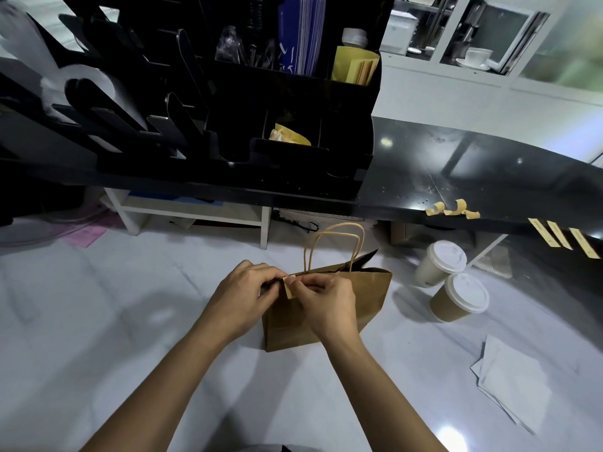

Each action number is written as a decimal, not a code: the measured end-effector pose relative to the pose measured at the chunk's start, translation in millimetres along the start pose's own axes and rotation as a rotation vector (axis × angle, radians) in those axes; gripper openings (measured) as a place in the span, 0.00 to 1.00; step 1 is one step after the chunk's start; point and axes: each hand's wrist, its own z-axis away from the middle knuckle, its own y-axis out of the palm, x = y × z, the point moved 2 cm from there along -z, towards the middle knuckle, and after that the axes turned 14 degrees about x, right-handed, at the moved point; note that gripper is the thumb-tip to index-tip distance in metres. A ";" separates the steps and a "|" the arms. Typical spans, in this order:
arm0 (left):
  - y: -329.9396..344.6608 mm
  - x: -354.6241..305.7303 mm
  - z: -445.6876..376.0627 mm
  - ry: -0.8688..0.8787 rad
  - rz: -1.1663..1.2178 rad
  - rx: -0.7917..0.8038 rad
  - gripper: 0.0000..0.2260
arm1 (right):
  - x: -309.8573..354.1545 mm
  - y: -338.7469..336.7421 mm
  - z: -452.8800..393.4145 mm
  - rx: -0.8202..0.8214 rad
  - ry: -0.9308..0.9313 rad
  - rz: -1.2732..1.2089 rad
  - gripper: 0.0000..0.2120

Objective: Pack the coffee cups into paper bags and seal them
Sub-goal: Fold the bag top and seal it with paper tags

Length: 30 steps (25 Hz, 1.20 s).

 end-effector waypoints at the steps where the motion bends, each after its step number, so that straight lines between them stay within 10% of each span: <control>1: -0.1 0.4 -0.2 -0.005 0.000 0.007 0.10 | 0.1 0.5 1.0 -0.015 -0.013 0.027 0.08; 30: -3.8 -2.7 -6.4 0.026 -0.200 0.046 0.09 | -5.3 -0.4 6.0 -0.163 -0.017 0.529 0.17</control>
